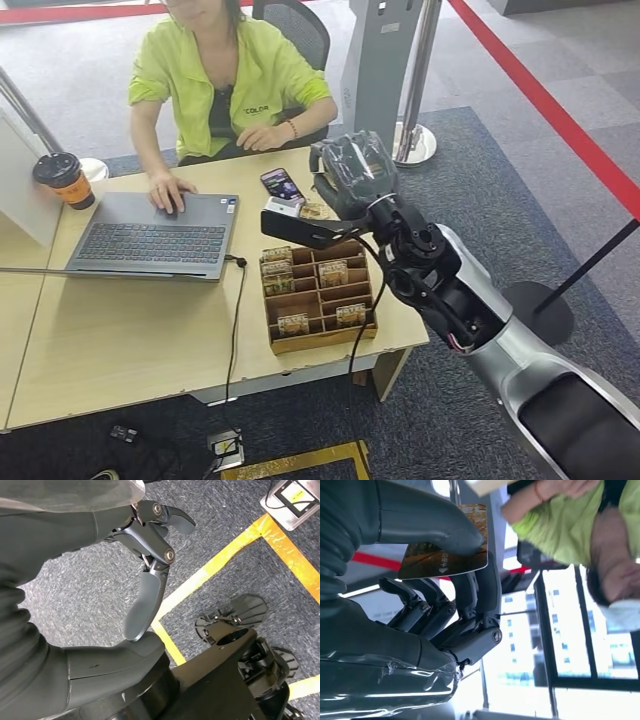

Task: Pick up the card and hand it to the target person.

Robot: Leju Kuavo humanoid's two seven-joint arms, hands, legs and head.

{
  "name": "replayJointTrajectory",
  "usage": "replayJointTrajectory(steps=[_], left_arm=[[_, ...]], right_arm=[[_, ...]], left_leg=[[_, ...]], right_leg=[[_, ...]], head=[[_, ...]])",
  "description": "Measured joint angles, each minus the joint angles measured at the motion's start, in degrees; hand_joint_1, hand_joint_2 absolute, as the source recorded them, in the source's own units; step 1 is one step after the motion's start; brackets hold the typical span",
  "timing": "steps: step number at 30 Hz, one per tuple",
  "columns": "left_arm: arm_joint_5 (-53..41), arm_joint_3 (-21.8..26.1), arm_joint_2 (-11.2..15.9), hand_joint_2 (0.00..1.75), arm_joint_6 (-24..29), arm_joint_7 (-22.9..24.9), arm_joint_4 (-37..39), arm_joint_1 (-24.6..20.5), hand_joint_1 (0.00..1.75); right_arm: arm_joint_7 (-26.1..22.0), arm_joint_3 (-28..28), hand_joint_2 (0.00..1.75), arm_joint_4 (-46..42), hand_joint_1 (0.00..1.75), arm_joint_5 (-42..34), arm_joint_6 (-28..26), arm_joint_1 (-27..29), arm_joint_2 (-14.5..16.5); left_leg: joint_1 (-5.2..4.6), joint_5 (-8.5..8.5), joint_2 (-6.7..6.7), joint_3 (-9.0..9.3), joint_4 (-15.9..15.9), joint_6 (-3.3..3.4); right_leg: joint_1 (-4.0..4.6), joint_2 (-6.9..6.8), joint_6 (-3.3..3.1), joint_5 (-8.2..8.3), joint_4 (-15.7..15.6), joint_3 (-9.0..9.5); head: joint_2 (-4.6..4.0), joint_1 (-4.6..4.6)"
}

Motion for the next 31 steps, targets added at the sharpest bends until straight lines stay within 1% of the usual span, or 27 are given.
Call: replayJointTrajectory(steps=[5,9,14,18,23,28,31], left_arm=[[-0.7,0.0,-0.4,1.75,-0.3,0.4,0.0,-0.5,0.0],[-1.2,0.0,-0.7,1.75,-0.6,0.7,0.0,-0.9,0.0],[-1.5,0.0,-1.1,1.75,-0.6,1.1,0.0,-1.4,0.0],[-1.5,0.0,-1.5,1.75,-0.5,1.1,0.0,-1.8,0.0],[-1.2,0.0,-1.8,1.75,-0.2,1.2,0.0,-2.2,0.0],[-1.0,0.0,-1.9,1.75,0.2,1.2,0.0,-2.1,0.0],[-1.0,0.0,-1.9,1.75,0.2,1.3,0.0,-2.1,0.0]], right_arm=[[0.7,0.7,1.75,4.5,1.75,8.7,-6.5,-1.5,2.0],[1.1,1.4,1.75,9.7,1.75,13.1,-11.0,-3.2,3.9],[3.3,2.6,1.75,18.3,1.75,18.1,-14.8,-6.4,6.7],[5.8,3.5,1.75,24.9,1.75,21.4,-16.9,-7.9,8.7],[8.9,5.4,1.75,32.5,1.75,25.2,-18.3,-9.0,10.7],[11.4,7.3,1.75,37.7,1.75,27.7,-18.7,-9.9,11.9],[12.1,7.9,1.75,39.4,1.75,28.6,-18.8,-10.1,12.1]], left_leg=[[0.0,0.0,-0.02,-0.01,0.0,0.0],[0.0,0.01,-0.04,-0.02,0.0,-0.01],[0.01,0.01,-0.06,-0.03,0.0,-0.01],[0.0,0.01,-0.07,-0.03,0.0,-0.01],[0.0,0.01,-0.07,-0.03,0.0,-0.01],[0.0,0.01,-0.07,-0.03,0.0,-0.01],[0.0,0.01,-0.07,-0.03,0.0,-0.01]], right_leg=[[0.0,-0.01,0.0,0.0,0.0,0.0],[0.0,-0.02,0.0,0.0,0.0,0.0],[0.0,-0.04,0.0,0.0,0.0,0.0],[0.0,-0.04,0.0,0.0,0.0,0.0],[0.0,-0.04,0.0,0.0,0.0,-0.01],[0.0,-0.04,0.0,0.0,0.0,-0.01],[0.0,-0.04,0.0,0.0,0.0,-0.01]], head=[[0.0,-0.01],[0.0,0.01],[0.0,0.0],[0.0,0.01],[0.0,0.0],[0.0,0.0],[0.0,0.01]])
